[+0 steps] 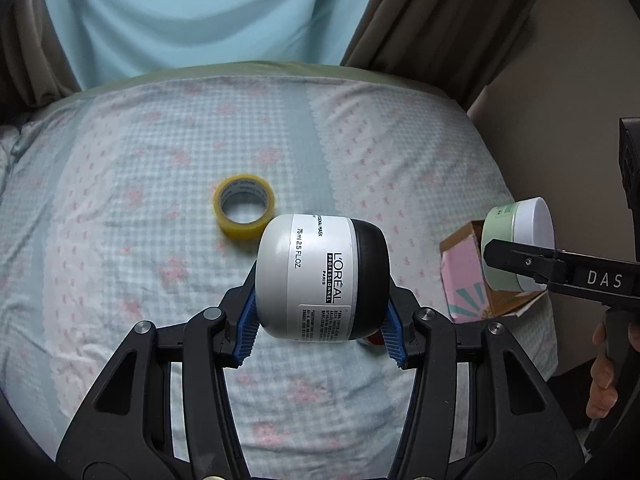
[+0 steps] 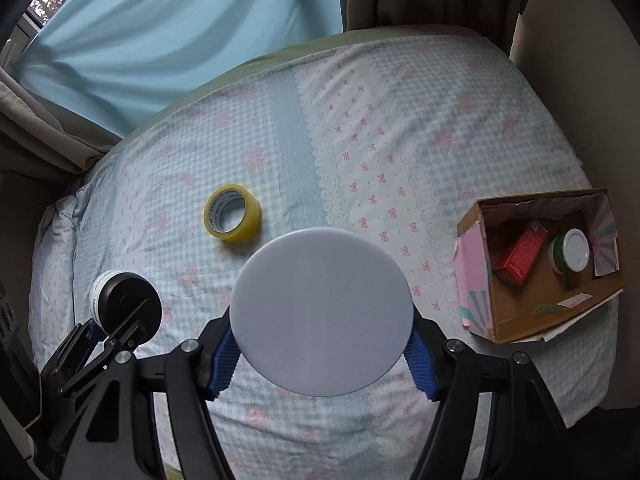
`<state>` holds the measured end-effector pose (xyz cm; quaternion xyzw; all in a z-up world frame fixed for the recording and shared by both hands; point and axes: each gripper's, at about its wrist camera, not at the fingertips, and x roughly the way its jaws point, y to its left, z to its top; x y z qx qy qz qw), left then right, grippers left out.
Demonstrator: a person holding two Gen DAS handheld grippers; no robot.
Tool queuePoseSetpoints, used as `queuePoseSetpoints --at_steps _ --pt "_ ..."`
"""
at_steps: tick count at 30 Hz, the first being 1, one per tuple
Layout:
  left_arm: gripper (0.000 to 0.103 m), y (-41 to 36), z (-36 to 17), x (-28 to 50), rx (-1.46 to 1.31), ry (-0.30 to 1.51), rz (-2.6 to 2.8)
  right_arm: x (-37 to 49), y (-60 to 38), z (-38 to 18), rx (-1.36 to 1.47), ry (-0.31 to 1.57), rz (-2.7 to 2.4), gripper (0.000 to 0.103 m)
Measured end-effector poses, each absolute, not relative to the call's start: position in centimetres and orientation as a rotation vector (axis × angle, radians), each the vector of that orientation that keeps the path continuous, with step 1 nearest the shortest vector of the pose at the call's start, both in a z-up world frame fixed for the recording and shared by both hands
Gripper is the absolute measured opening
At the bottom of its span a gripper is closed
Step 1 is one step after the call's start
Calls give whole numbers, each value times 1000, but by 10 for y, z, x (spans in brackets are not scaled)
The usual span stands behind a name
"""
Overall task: Organize rigid objects
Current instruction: 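Carry the L'Oreal jar and the white lid over the cardboard box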
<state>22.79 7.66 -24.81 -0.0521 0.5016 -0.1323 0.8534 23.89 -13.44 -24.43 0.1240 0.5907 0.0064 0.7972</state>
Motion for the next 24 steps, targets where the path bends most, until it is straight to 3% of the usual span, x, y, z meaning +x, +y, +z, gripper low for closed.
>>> queuePoseSetpoints --at_steps 12,24 --pt "48 -52 -195 185 -175 1020 -289 175 -282 -208 233 1236 45 66" --pt "48 -188 -209 180 -203 1068 -302 168 -439 -228 202 1261 2 66"
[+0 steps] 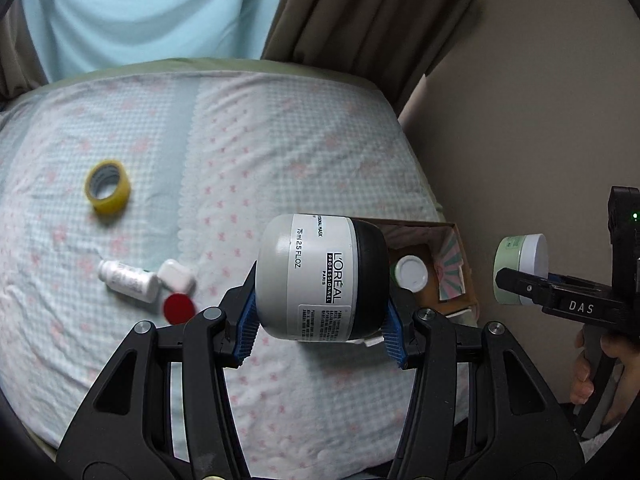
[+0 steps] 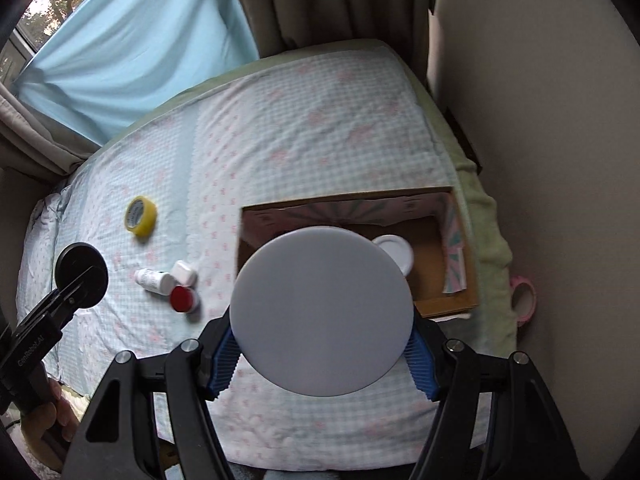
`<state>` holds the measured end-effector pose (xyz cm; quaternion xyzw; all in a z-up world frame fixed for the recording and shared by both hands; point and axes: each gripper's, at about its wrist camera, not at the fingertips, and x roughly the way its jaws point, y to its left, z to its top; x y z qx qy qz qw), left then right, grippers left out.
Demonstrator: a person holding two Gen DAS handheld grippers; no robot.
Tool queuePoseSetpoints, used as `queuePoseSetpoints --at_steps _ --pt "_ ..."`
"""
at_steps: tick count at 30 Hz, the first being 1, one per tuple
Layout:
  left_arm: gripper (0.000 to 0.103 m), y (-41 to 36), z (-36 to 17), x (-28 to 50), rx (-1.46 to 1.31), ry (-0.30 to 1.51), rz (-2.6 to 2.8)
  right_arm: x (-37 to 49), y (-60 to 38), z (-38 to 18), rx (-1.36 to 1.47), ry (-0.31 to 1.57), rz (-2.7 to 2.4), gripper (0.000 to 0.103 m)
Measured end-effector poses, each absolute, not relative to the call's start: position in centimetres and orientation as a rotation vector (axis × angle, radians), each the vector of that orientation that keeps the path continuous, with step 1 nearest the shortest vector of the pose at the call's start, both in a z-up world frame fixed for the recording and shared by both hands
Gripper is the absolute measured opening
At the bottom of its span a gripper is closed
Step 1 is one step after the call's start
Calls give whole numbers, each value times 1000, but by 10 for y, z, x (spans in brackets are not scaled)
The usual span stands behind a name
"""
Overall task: Organize rigid objects
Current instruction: 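Carry the L'Oreal jar and the white lid over the cardboard box, then release the L'Oreal jar into the box while the right tool releases the pale green jar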
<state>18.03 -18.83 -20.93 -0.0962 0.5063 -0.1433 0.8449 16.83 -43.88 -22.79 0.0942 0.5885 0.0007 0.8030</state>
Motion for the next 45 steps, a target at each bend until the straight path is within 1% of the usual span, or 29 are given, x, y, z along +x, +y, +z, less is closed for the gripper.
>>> queuePoseSetpoints --at_steps 4,11,17,23,26,29,30,31,32,33,34,40,45 --pt "48 -224 -229 190 -177 1106 -303 179 -478 -254 172 1291 -8 66" --pt "48 -280 -284 220 -92 1217 -323 194 -515 -314 147 1317 4 66" --pt "48 -317 -340 242 -28 1307 -356 198 -513 -358 54 1260 54 66" --pt "48 -347 -387 248 70 1375 -403 196 -511 -392 13 1250 68 66" --pt "48 -358 -402 244 121 1395 -424 194 -509 -400 -3 1250 73 66" --pt "48 -362 -405 242 125 1388 -453 193 -511 -408 2 1254 36 68" --pt "50 -364 -404 241 140 1385 -458 192 -512 -407 14 1233 17 83" --pt "68 -364 -403 241 159 1374 -458 189 -514 -403 40 1197 31 99" --pt "95 -365 -399 240 198 1351 -433 187 -515 -399 60 1165 43 103" --pt "103 -363 -397 240 238 1337 -401 185 -516 -394 57 1130 39 103" --pt "103 -359 -396 240 231 1335 -415 184 -517 -390 38 1113 27 103" --pt "103 -338 -398 243 191 1363 -381 187 -517 -393 -29 1156 8 103" --pt "103 -330 -400 246 165 1379 -356 193 -522 -395 -3 1199 -6 103"
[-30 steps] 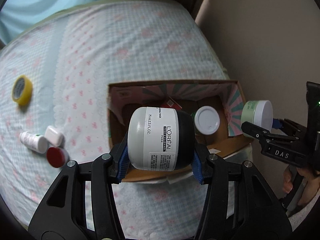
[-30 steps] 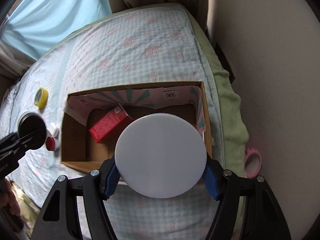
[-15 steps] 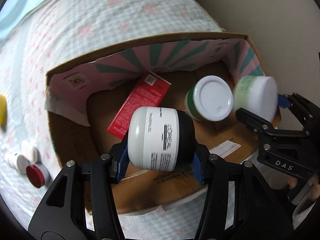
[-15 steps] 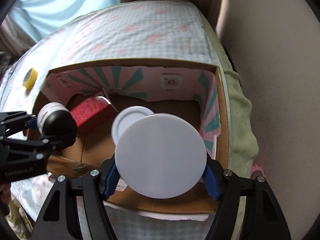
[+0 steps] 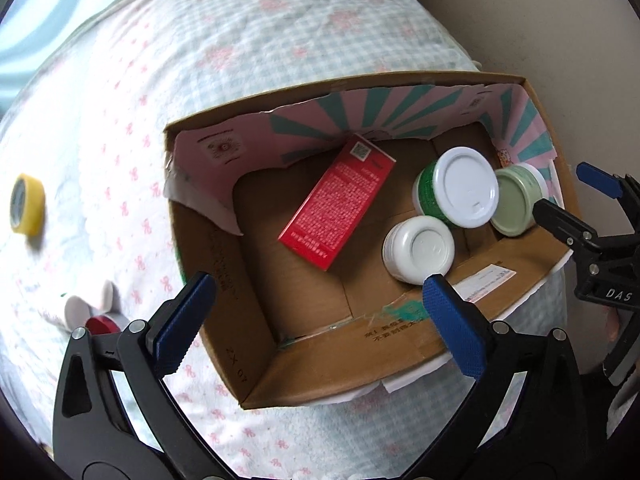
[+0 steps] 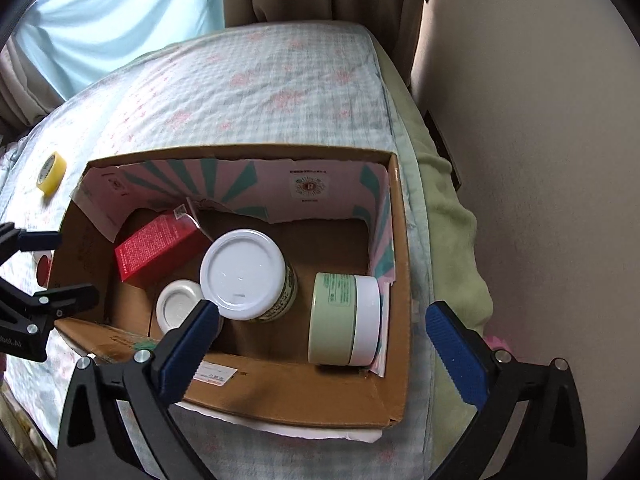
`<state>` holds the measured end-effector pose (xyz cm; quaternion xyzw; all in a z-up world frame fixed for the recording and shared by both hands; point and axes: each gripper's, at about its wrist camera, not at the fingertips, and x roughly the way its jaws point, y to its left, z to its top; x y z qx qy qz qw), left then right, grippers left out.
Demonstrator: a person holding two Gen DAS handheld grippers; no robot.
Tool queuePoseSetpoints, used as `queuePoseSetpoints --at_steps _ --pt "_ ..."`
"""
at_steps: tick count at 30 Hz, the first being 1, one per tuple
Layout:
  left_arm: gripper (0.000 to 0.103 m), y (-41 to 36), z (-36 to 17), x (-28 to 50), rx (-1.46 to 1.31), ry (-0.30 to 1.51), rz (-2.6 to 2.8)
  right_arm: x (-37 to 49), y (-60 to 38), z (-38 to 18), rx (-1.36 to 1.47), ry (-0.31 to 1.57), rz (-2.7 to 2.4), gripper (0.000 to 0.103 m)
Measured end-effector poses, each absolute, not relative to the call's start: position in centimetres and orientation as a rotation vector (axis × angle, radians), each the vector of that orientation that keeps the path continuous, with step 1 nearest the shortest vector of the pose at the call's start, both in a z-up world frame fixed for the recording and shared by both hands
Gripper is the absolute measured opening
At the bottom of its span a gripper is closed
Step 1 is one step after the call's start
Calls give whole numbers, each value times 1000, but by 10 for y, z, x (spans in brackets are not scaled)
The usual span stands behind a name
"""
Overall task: Organize rigid objects
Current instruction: 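Release the L'Oreal jar into the box while the right tool releases the pale green jar, then withdraw both tools from the box back over the remaining objects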
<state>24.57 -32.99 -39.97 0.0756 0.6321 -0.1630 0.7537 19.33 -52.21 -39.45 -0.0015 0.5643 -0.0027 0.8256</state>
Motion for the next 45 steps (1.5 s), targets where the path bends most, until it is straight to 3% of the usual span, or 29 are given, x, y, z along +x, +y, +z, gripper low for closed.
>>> queuePoseSetpoints --at_steps 10,19,32,45 --pt "103 -328 -380 239 166 1338 -359 195 -517 -381 -15 1199 -2 103" --pt "103 -308 -316 221 151 1288 -305 194 -508 -326 -78 1148 -63 103" --pt "103 -209 -227 168 58 1163 -92 187 -459 -253 -77 1079 62 103" --pt "103 -78 -198 122 -111 1117 94 175 -378 -213 -83 1063 265 103"
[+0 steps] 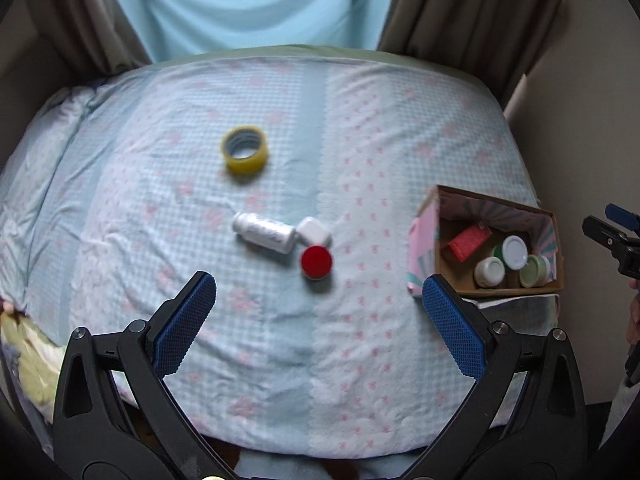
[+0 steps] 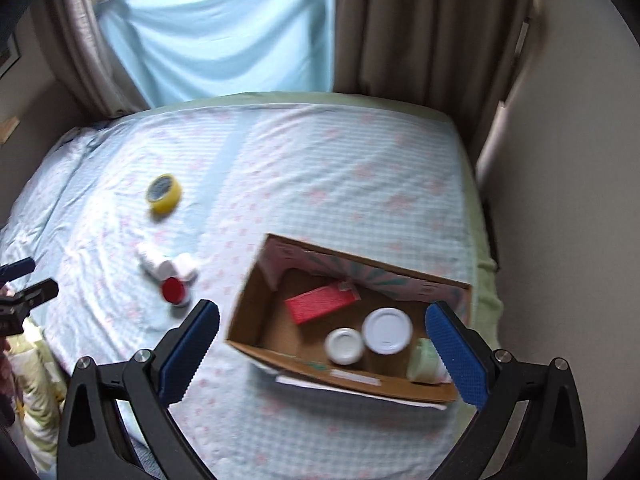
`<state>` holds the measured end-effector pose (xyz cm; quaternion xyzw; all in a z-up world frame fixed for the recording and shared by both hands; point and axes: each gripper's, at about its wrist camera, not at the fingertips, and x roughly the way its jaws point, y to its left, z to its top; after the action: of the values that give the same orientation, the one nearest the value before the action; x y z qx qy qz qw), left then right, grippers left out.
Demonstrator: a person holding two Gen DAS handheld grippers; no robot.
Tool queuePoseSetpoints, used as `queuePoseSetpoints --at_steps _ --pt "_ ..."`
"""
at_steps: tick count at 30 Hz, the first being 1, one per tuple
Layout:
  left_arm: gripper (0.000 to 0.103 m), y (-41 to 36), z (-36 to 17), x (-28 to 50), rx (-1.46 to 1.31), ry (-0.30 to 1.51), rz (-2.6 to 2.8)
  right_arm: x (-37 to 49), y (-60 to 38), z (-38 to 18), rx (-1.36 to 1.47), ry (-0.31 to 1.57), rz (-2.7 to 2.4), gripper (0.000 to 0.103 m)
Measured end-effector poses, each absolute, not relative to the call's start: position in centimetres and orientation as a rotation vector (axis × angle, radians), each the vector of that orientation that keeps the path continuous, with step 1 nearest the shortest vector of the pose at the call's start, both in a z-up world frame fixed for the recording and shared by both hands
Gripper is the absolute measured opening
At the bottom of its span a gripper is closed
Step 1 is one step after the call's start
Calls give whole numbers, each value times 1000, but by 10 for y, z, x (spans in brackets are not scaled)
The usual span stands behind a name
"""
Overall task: Organize rigid objects
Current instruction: 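Withdraw both tools from the box back over the remaining objects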
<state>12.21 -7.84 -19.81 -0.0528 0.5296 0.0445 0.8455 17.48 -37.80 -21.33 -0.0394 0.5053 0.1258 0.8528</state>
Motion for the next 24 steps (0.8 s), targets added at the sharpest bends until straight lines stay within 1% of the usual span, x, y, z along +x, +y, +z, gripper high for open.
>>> queuePoseSetpoints --at_steps 7,13,19,24 --pt "103 -20 -205 122 -132 1115 120 158 -323 -210 -108 1071 331 103" --pt "103 35 -220 137 -183 1122 88 148 -267 -221 -124 1097 328 103" --pt "103 88 -232 163 -162 1136 30 155 -206 -233 -100 1139 294 103" --pt "103 128 -249 206 -107 1158 -45 175 -156 -241 -80 1152 266 103"
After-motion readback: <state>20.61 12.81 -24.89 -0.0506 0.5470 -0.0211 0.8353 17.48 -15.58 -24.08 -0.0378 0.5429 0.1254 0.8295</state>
